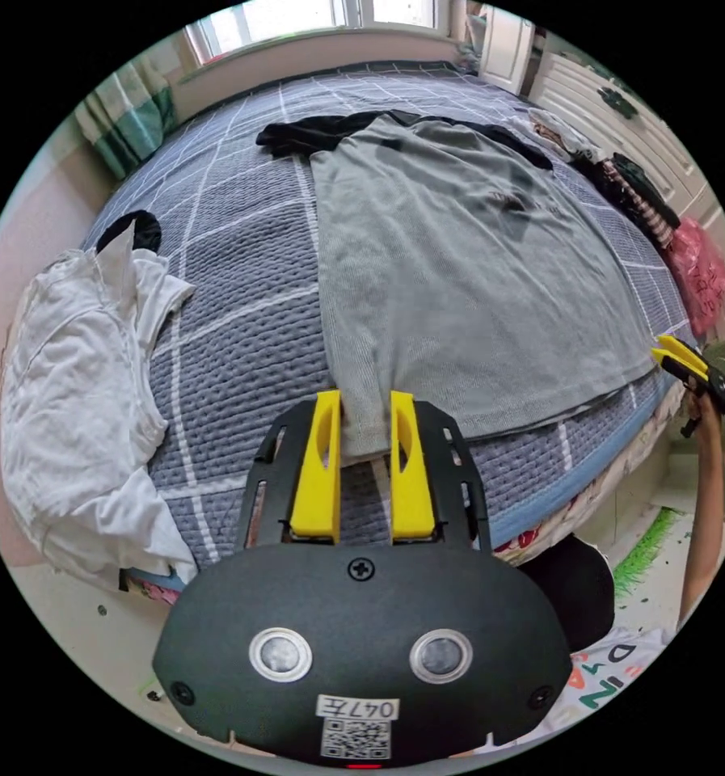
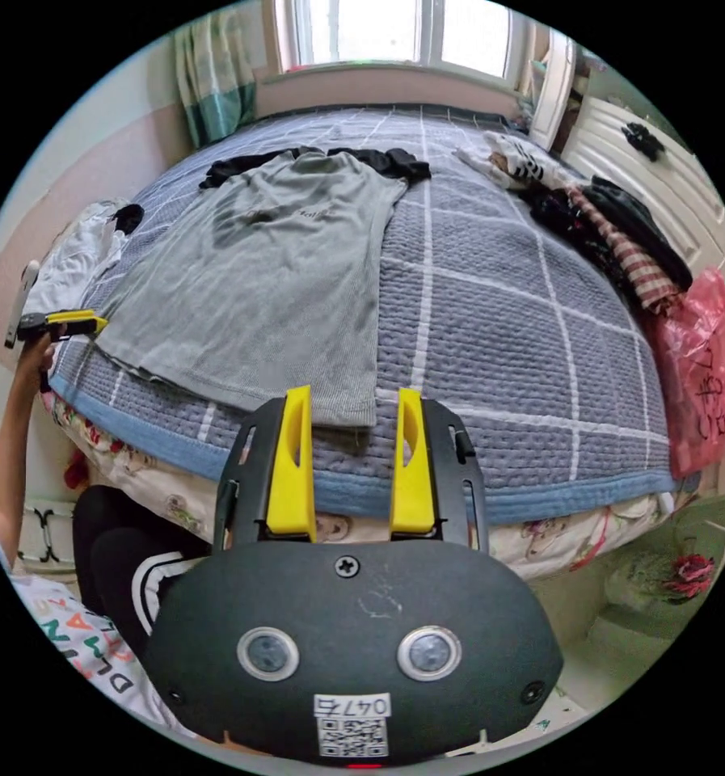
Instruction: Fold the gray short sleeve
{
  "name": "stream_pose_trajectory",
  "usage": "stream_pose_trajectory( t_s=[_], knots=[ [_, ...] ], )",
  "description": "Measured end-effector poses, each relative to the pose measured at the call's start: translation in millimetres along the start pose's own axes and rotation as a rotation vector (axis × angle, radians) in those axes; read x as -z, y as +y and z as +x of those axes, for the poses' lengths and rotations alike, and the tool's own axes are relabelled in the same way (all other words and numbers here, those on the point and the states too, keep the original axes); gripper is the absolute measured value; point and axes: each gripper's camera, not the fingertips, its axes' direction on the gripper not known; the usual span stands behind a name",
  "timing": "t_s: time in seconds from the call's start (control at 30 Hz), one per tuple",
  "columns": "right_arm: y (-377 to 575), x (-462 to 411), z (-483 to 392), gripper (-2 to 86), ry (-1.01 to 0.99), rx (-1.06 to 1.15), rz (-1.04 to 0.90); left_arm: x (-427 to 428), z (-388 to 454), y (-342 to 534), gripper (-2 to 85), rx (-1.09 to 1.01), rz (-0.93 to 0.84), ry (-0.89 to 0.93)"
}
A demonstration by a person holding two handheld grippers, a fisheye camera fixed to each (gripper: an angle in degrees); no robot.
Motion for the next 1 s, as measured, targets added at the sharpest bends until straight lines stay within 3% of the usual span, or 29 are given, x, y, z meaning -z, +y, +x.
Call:
stream_pose_trajectory(
  t_s=[0.13,0.27,0.5,0.83,1.0],
  knots=[
    [8.2,-7.2,0.9,4.6,0.0,-0.042,-0.017,-9.5,28.3,3.1,1.6,-0.014,-0.004,-0.037],
    [19.0,3.0,-21.4,0.5,0.077,0.063,-0.008,-11.1,44.4,16.2,0.1,0.002,0.02,-0.002],
    [49.4,43.9,-20.4,0.1,0.047,0.081,0.07,2.2,60.4,68.3,-0.3,0.057,0.049,0.038],
    [129.0,66.0,-4.5,0.1,0.008,0.054,0.007,-20.0,114.3,151.3,0.8,0.066,0.003,0.028],
    [149.6,54.9,-4.9,0.7,-0.025,0.023,-0.034,-34.9,140.7,181.2,6.3,0.07,0.014,-0.026]
  ],
)
